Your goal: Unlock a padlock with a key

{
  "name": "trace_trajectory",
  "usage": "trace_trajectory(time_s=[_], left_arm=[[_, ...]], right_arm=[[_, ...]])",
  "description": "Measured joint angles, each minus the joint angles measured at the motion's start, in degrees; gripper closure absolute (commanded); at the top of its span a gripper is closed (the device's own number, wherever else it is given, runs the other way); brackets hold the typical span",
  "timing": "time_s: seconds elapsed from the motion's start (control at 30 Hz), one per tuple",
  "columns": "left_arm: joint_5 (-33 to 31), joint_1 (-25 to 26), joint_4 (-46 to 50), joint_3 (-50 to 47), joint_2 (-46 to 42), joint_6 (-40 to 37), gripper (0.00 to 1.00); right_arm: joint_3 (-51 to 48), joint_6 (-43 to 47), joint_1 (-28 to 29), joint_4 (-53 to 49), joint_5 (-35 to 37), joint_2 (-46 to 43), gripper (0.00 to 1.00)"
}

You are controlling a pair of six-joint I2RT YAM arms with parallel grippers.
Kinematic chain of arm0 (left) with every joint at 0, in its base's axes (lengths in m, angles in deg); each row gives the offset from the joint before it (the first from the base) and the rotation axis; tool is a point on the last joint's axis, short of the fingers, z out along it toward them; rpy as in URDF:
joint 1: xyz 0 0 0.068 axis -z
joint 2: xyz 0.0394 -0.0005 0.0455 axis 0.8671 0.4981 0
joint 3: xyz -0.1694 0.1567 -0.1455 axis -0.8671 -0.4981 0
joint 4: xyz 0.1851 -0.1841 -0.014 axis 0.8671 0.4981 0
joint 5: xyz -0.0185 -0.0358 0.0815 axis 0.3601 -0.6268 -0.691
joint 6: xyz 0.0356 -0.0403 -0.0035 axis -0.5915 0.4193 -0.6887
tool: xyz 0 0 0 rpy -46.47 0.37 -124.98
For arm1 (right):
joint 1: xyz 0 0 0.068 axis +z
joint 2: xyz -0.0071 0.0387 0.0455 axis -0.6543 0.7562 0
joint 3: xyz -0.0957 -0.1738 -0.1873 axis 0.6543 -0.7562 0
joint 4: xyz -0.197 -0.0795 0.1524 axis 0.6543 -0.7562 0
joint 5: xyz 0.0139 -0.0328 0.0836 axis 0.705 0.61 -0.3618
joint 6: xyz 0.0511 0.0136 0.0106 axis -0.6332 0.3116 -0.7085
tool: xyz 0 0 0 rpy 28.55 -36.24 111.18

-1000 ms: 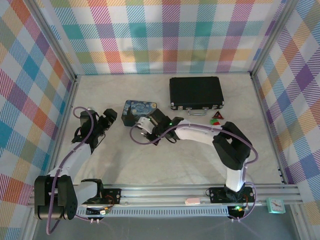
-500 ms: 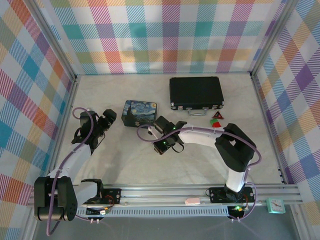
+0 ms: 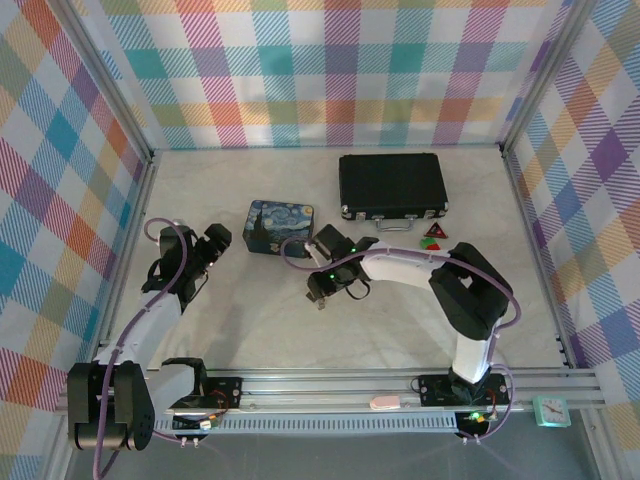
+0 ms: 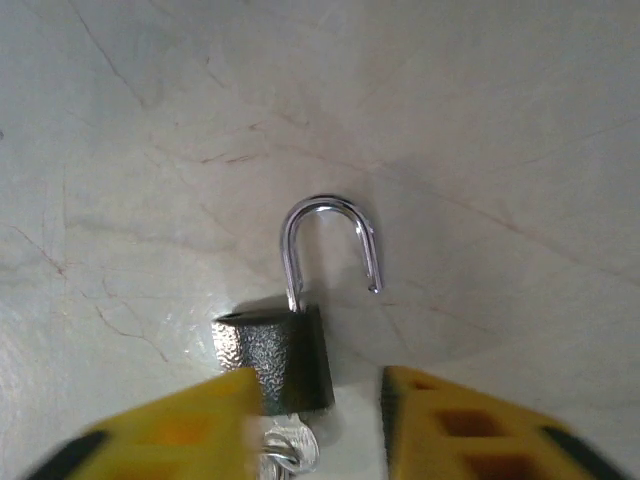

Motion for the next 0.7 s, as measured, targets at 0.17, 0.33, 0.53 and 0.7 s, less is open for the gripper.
trace_trajectory(time_s=[0.17,0.33,0.53,0.7], left_arm=[[-3.4,0.0,1.1,0.0,0.0,-2.2,0.11],[-8.6,0.0,1.6,0.0,0.6,-4.9,0.11],[-16.2,0.0,1.6,0.3,3.5,-9.1,0.11],[-20.6,0.0,-1.8,0.9,8.5,-13.8,0.13]], right_arm=[[-4.9,-0.7,-7.9,2.2,1.8,-11.1,0.39],[-10.5,0.1,-19.1,6.7,10.1,-20.6,0.29],[-19.2,3.6,-31.8,14.2,19.5,-23.7,0.27],[-25.4,5.7,-41.6,23.6,19.6,-22.6,0.26]])
